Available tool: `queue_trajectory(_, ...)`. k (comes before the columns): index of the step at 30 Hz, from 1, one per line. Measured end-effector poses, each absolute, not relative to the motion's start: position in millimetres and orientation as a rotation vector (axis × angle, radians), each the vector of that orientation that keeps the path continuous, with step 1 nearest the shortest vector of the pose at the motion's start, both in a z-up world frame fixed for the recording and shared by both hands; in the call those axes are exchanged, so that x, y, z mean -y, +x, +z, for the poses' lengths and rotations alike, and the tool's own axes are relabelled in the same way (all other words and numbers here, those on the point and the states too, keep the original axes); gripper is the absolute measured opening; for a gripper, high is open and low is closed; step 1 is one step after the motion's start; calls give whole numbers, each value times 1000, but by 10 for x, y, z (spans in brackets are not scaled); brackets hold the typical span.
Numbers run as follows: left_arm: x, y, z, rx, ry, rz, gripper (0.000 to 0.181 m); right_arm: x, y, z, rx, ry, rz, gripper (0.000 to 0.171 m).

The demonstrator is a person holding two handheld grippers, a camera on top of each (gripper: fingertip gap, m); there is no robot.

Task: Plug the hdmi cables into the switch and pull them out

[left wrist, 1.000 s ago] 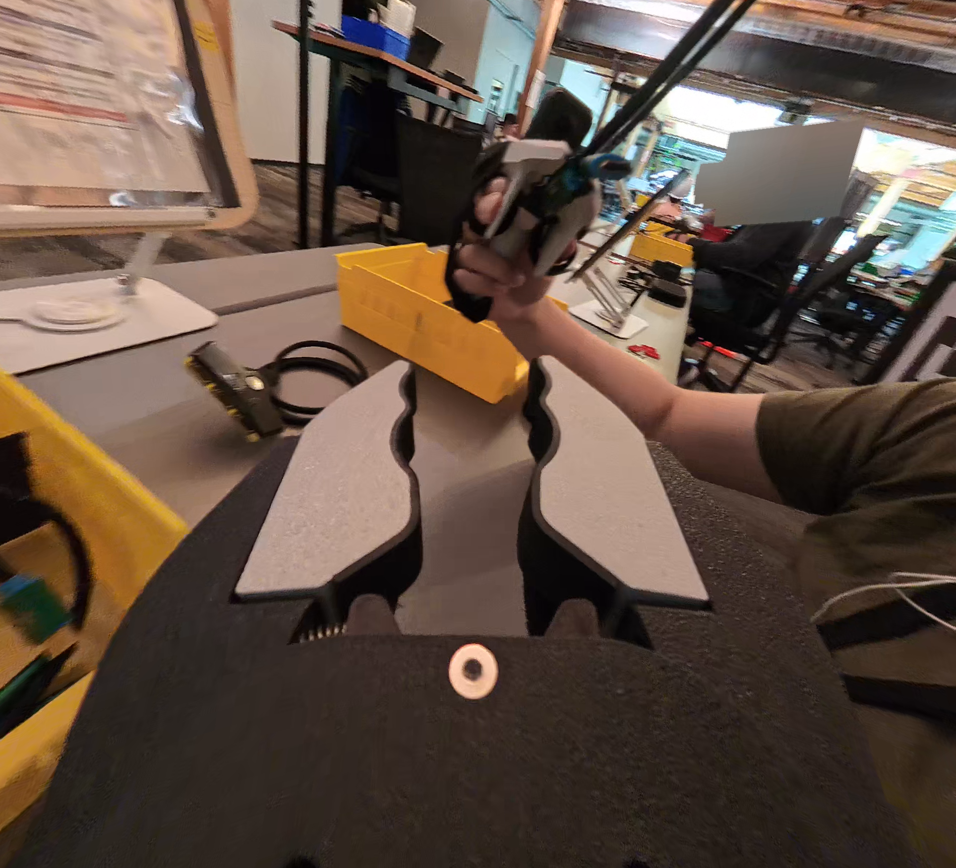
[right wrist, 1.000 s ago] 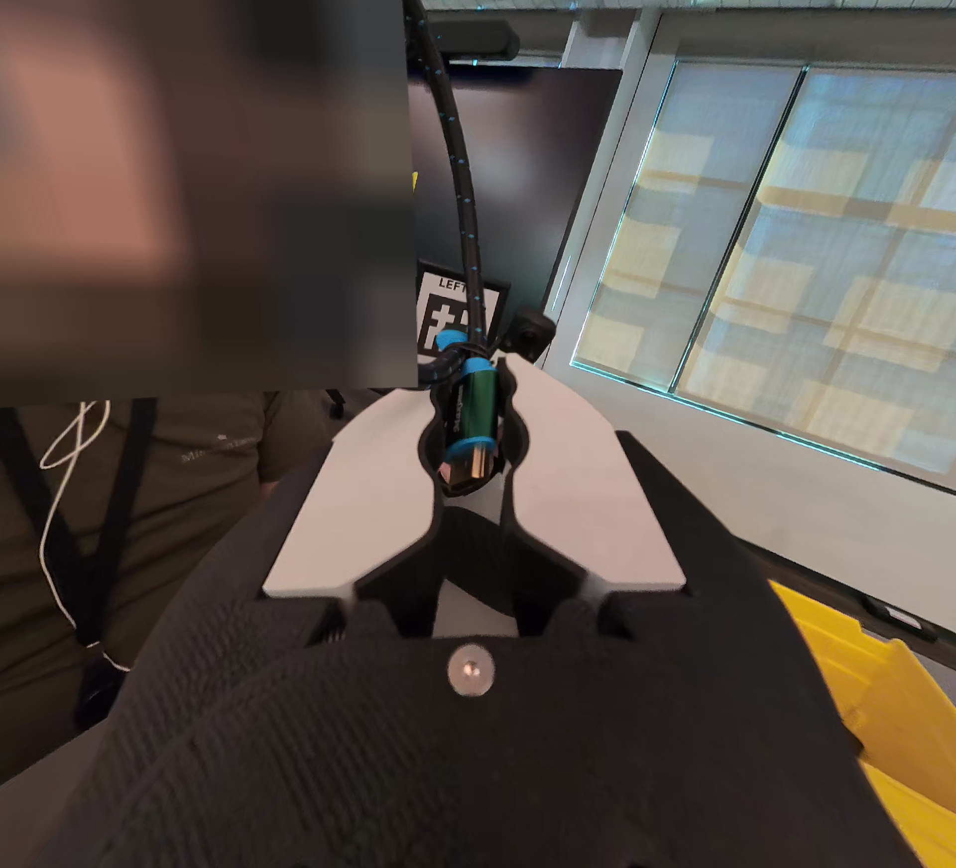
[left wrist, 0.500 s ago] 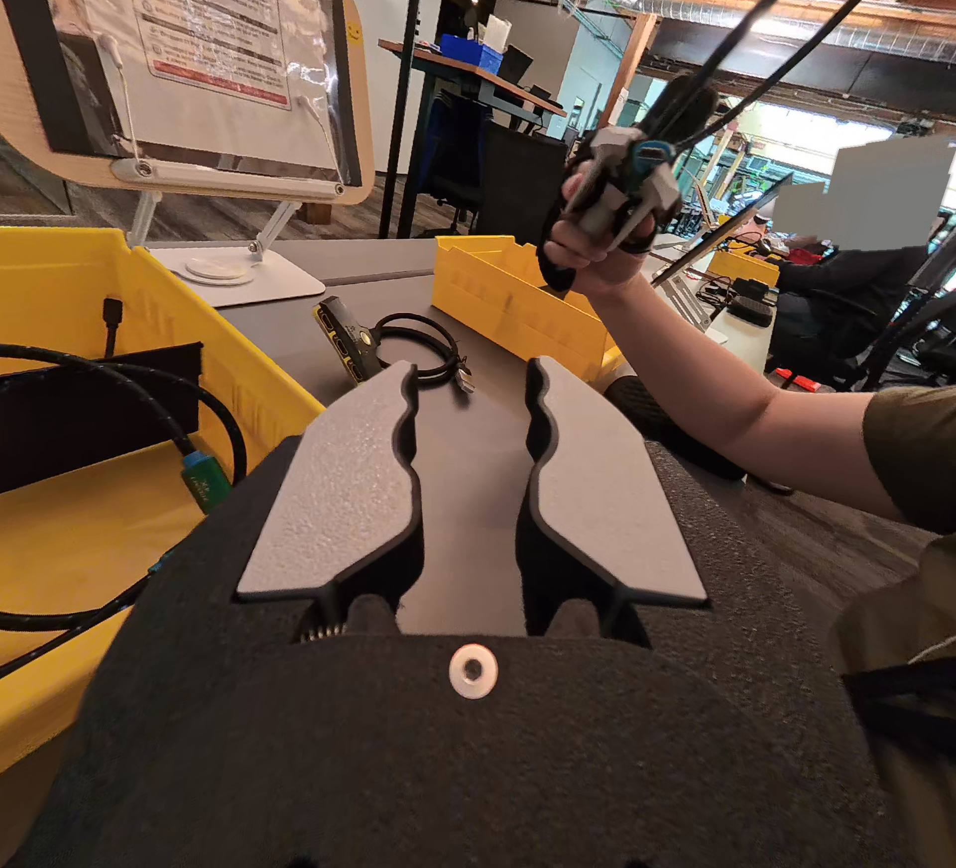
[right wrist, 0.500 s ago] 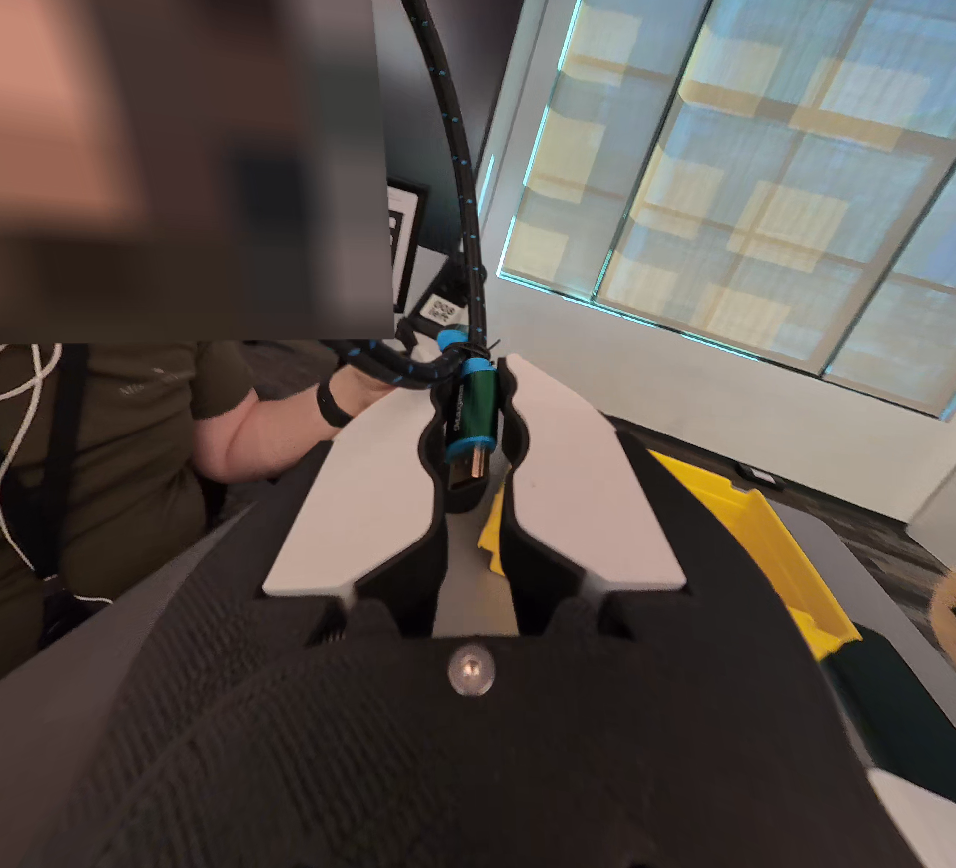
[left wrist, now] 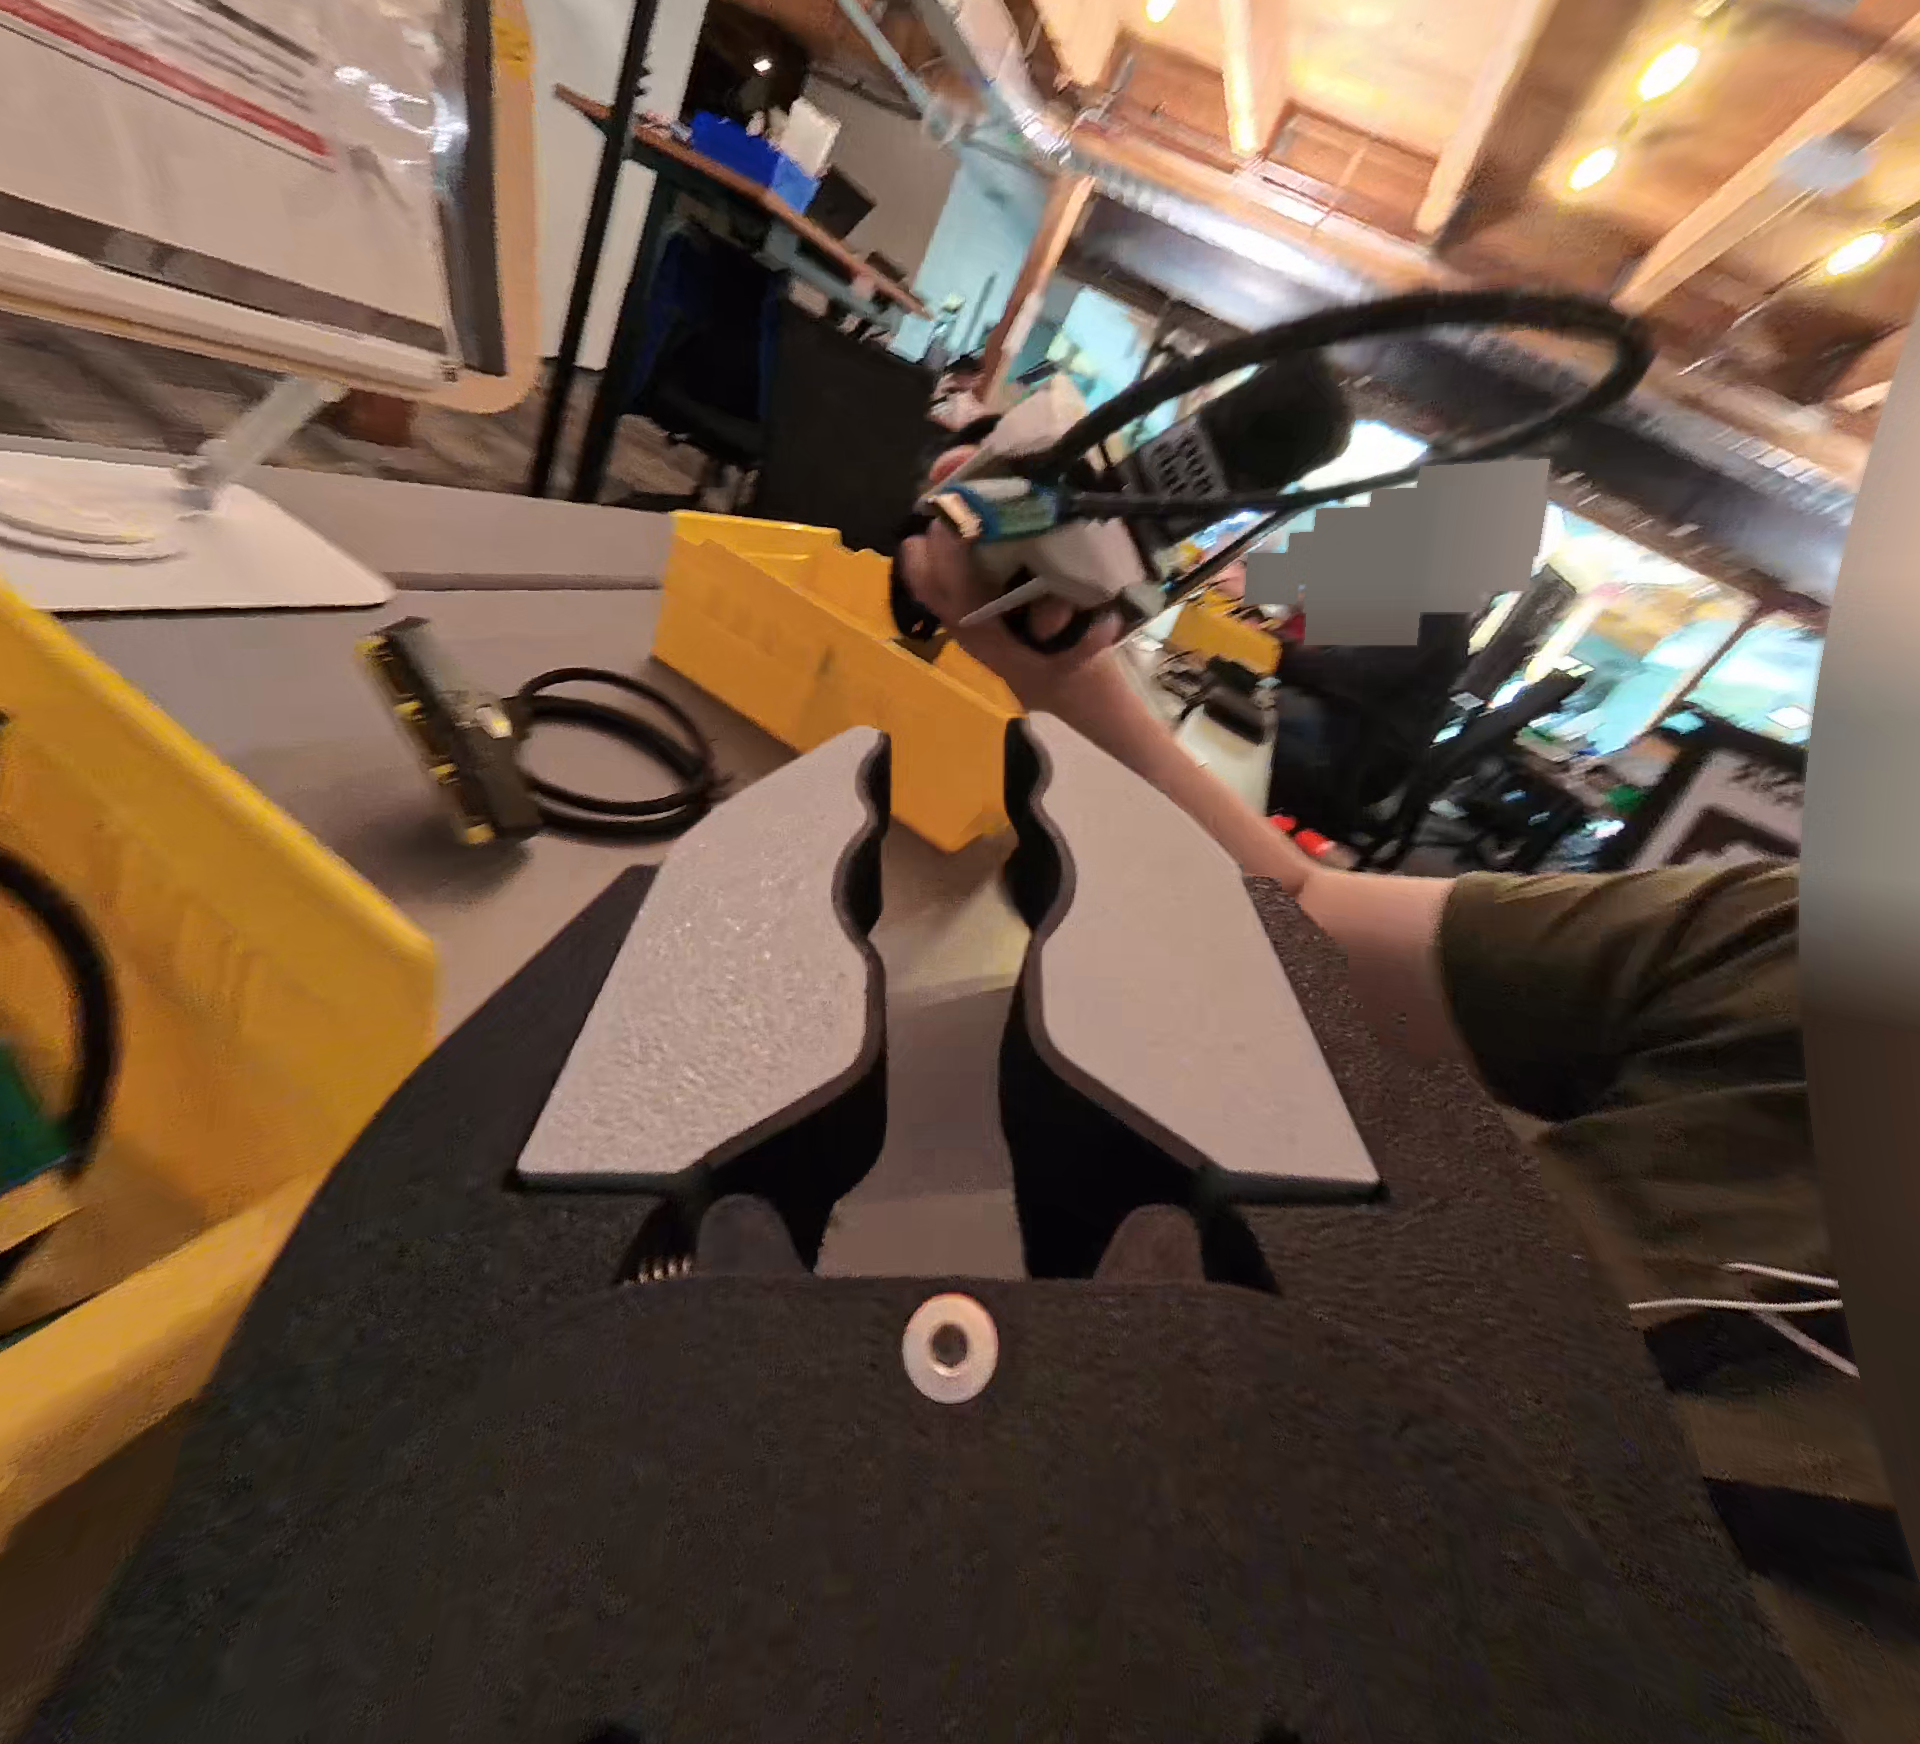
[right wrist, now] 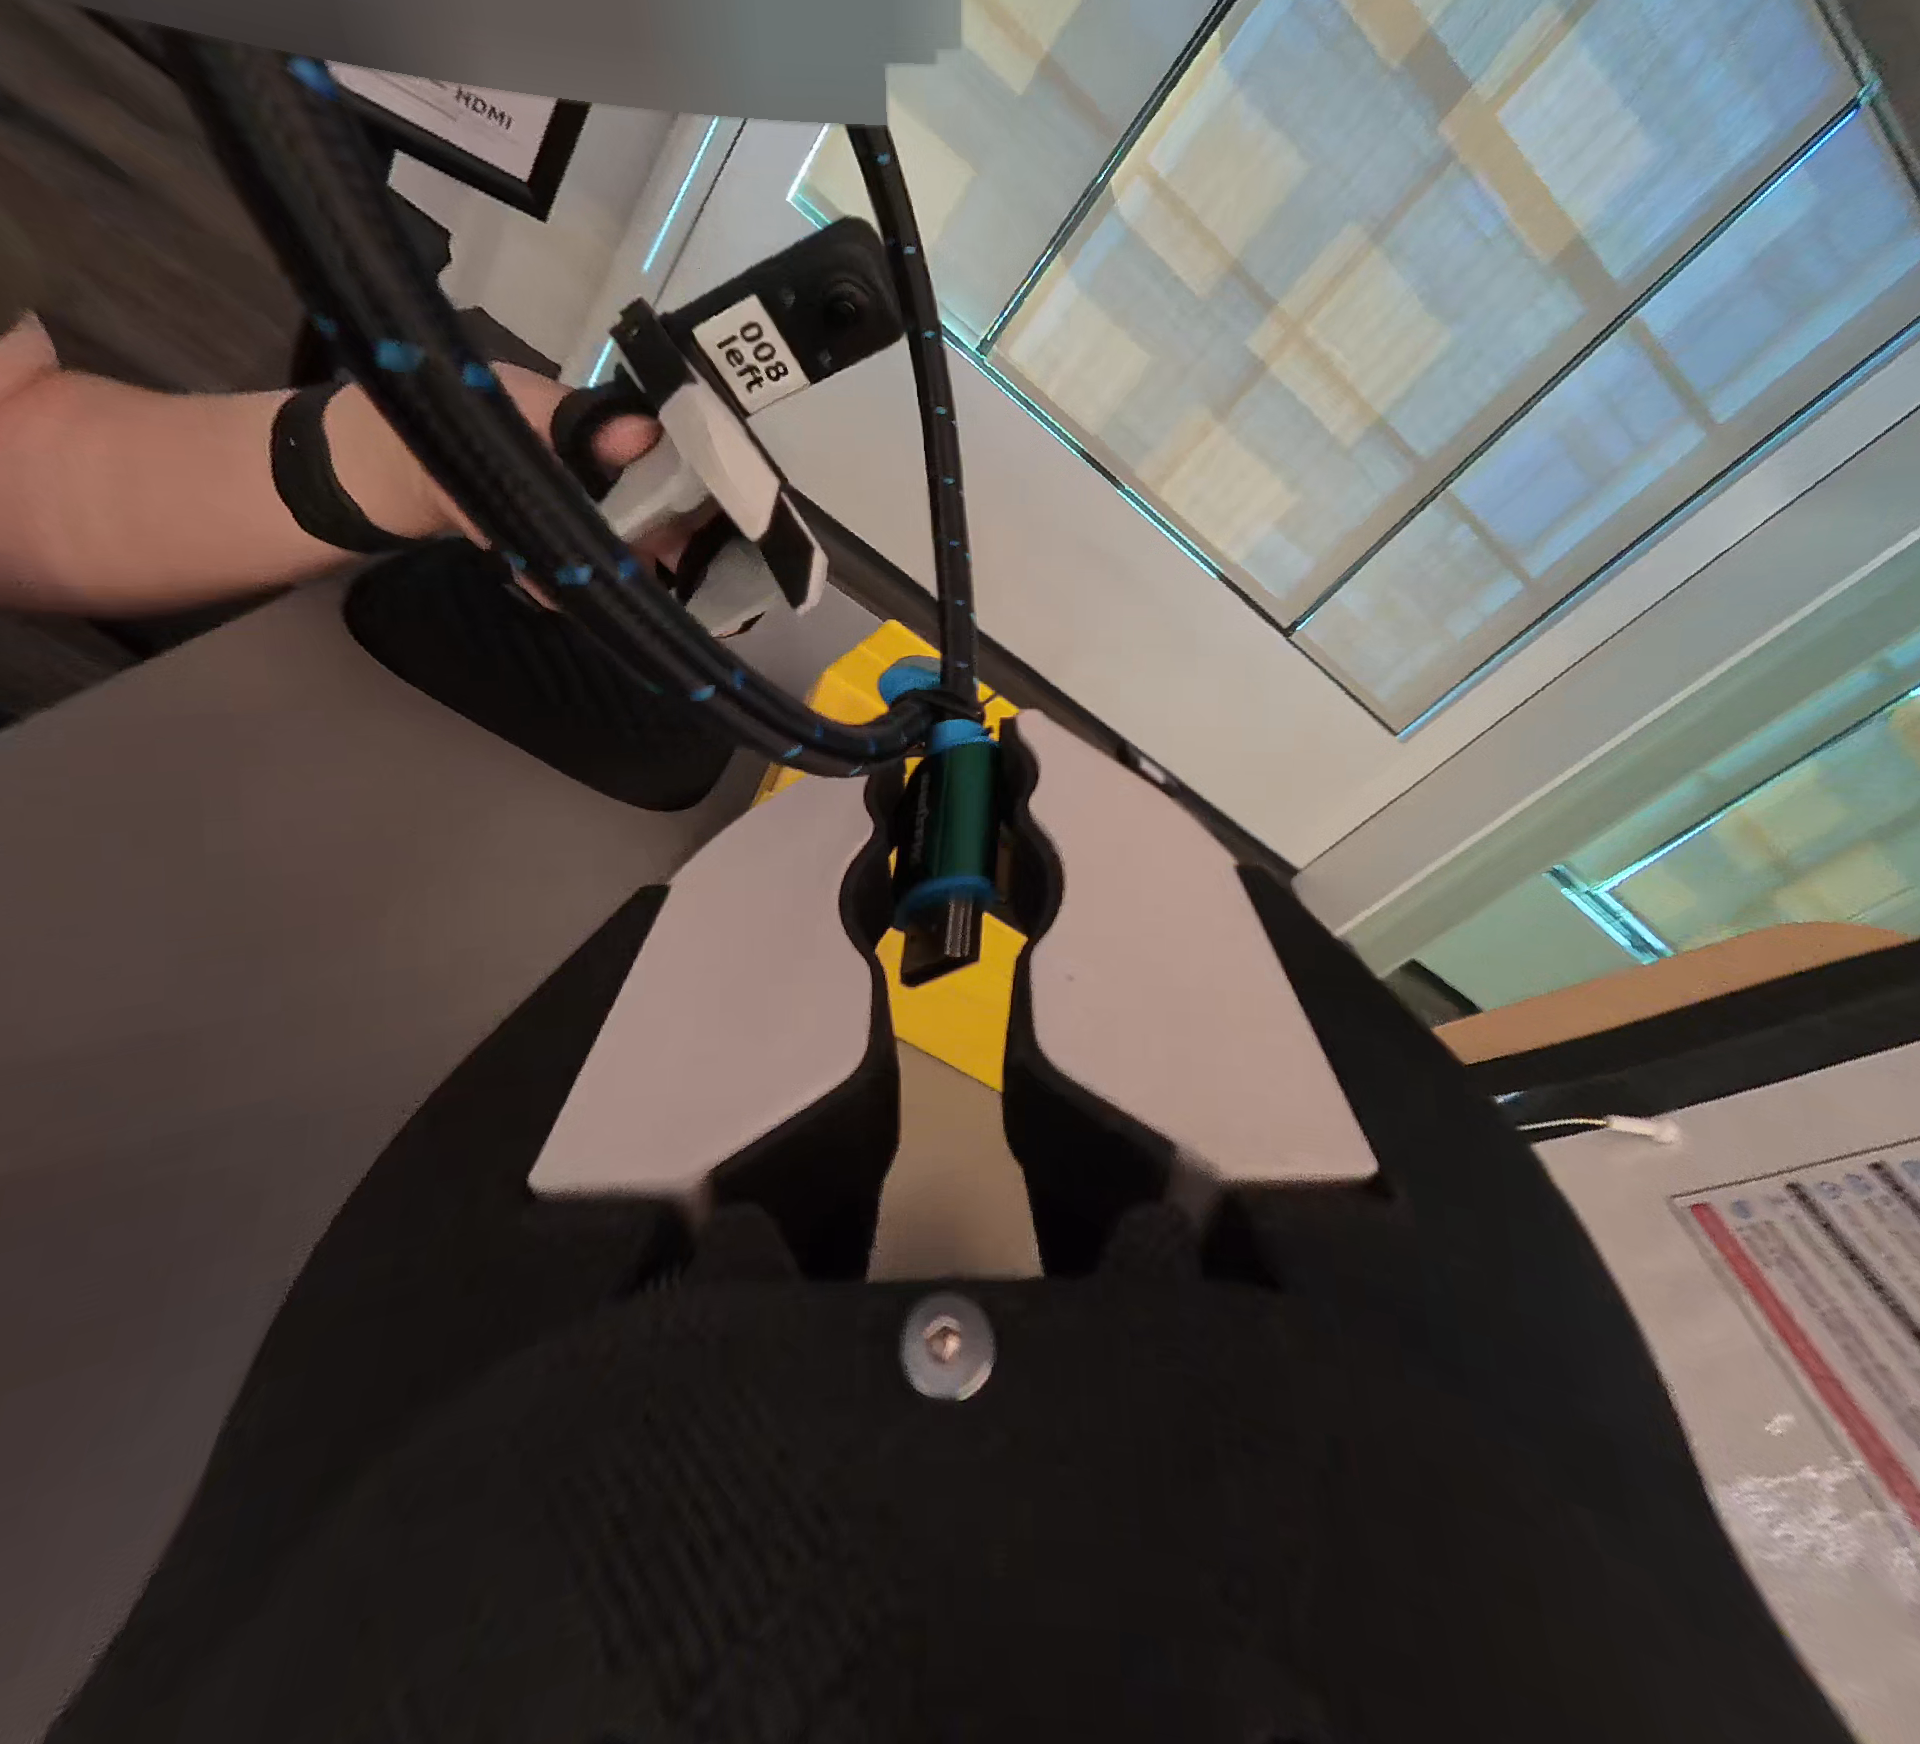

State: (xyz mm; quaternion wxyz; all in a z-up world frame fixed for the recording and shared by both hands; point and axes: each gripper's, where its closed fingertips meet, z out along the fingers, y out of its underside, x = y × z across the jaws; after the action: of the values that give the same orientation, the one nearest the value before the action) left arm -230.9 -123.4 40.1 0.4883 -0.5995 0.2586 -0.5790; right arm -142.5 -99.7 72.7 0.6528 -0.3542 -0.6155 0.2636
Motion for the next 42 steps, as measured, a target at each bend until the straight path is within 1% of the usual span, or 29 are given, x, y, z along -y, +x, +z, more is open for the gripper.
queue_trajectory(5,1309,-2151,610,-544,-1385,-1717,20,1108,-1525,745,1413,-737,545,19)
queue_trajectory(10,1374,-1931,591,-560,-1407,-1874,25,1256,-1607,759,1445,-653,471,19)
queue_trajectory(15,1454,-1866,678,-561,-1342,-2001,27,1348,-1660,717,1502,-610,397,19)
queue_trajectory(23,1478,-1843,732,-557,-1249,-2083,24,1412,-1643,788,1488,-582,407,19)
queue_trajectory(25,1444,-1815,707,-545,-1262,-2057,23,1426,-1650,787,1487,-581,424,18)
queue_trajectory(29,1441,-1750,682,-573,-1273,-1978,25,1443,-1689,754,1493,-590,464,19)
queue_trajectory(31,1436,-1753,699,-564,-1261,-1970,21,1443,-1709,706,1509,-600,473,19)
queue_trajectory(32,1425,-1755,693,-562,-1259,-1957,14,1442,-1716,701,1507,-601,480,18)
queue_trajectory(37,1422,-1806,749,-523,-1208,-1973,12,1398,-1749,680,1473,-640,528,18)
queue_trajectory(38,1413,-1820,770,-503,-1197,-1985,12,1379,-1761,672,1461,-654,542,19)
queue_trajectory(41,1411,-1824,807,-482,-1170,-1990,11,1332,-1810,666,1404,-701,617,31)
queue_trajectory(42,1407,-1828,819,-474,-1160,-1985,11,1327,-1828,658,1391,-710,639,32)
